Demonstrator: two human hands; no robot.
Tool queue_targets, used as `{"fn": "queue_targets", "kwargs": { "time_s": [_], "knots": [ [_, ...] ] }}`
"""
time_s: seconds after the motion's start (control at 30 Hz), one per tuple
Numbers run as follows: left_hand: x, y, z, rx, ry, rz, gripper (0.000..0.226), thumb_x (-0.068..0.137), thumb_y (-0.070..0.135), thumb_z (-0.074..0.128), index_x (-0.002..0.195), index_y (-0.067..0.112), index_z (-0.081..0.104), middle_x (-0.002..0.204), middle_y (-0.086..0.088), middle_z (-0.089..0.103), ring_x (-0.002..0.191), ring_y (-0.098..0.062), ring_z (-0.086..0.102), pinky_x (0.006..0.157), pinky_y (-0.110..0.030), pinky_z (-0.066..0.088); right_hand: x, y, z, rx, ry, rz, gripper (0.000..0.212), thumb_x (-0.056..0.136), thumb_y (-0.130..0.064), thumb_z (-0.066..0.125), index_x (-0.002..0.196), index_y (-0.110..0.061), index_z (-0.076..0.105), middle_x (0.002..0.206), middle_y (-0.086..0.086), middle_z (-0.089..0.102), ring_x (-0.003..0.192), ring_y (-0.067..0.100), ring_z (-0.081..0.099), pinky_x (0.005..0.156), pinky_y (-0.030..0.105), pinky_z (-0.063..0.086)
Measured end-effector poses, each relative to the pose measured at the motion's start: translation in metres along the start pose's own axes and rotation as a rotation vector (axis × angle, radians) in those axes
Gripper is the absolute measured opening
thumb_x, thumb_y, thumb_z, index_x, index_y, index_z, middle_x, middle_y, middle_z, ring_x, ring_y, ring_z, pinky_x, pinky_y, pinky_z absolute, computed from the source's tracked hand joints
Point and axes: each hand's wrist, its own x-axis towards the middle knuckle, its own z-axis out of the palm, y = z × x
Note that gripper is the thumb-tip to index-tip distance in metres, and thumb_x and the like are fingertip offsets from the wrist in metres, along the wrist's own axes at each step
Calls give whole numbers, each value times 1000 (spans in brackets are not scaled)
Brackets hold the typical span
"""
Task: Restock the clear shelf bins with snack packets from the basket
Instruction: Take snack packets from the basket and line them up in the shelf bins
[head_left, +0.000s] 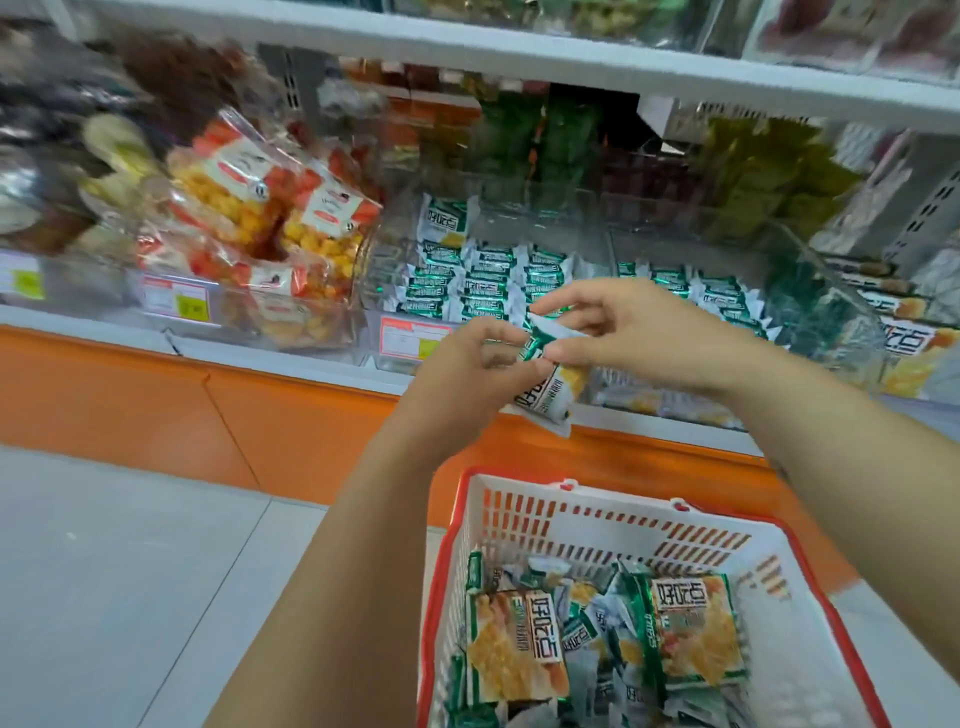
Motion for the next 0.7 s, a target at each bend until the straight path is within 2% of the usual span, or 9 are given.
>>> {"fn": "queue_targets", "kwargs": {
  "time_s": [0.1, 0.23, 0.27, 0.33, 0.4, 0.5, 0.6, 0.63, 0.7],
  "knots": [
    [11, -4, -12, -55, 122, 18, 16, 87, 23, 68, 98, 23, 56, 91, 4, 62, 72, -1, 56, 58, -10, 43, 31, -10, -4, -73, -30, -31, 39, 80, -33, 72, 117, -35, 59, 105, -8, 61, 85, -11, 57, 78, 11, 46],
    [29, -17, -31, -62, 567, 38, 16, 92, 21, 60, 107, 19, 61, 95, 10, 60, 73, 12, 55, 60, -4, 41, 89, -7, 9, 224, 179, -57, 30, 84, -17, 70, 112, -24, 60, 97, -3, 66, 82, 11, 68, 83, 31, 55],
    [33, -22, -35, -63, 661, 14, 18, 93, 20, 59, 110, 20, 60, 99, 9, 59, 81, 12, 55, 66, -5, 41, 108, -4, 15, 293, 268, -44, 29, 86, -13, 68, 112, -21, 59, 95, -4, 65, 81, 12, 67, 81, 31, 56],
    [40, -33, -38, -18, 771, -38, 22, 92, 20, 58, 113, 24, 57, 112, 7, 51, 108, -2, 51, 84, -16, 39, 144, 2, 27, 352, 406, -2, 27, 88, -11, 65, 113, -16, 57, 92, -5, 61, 77, 7, 61, 70, 20, 54],
    [46, -41, -40, 48, 807, -73, 22, 91, 20, 59, 110, 31, 52, 118, 7, 41, 119, -12, 42, 91, -21, 34, 181, 8, 40, 386, 470, 59, 27, 89, -12, 64, 115, -11, 55, 94, -4, 57, 77, 6, 57, 64, 16, 50],
    [55, -50, -43, 130, 827, -80, 23, 90, 21, 60, 106, 34, 49, 122, 2, 40, 127, -22, 38, 100, -29, 33, 228, 16, 53, 382, 532, 120, 33, 90, -13, 63, 121, -7, 53, 98, -2, 53, 90, 14, 54, 85, 31, 52],
    [59, -53, -42, 144, 825, -63, 21, 91, 19, 58, 105, 32, 50, 122, 2, 42, 115, -11, 37, 82, -6, 26, 261, 22, 57, 363, 576, 168, 37, 90, -15, 63, 124, -9, 52, 119, 7, 58, 103, 21, 58, 93, 39, 50],
    [61, -53, -41, 146, 824, -66, 20, 92, 20, 57, 106, 32, 51, 121, 3, 41, 113, -9, 37, 76, -3, 24, 268, 24, 57, 358, 578, 178, 36, 90, -15, 63, 124, -10, 52, 121, 8, 59, 104, 22, 58, 93, 38, 50],
    [63, -53, -40, 139, 826, -76, 19, 92, 21, 56, 105, 34, 51, 118, 7, 39, 118, -12, 40, 79, -7, 23, 280, 29, 57, 266, 566, 203, 37, 89, -17, 64, 123, -9, 51, 120, 8, 59, 102, 22, 57, 90, 32, 49]
  ]
}}
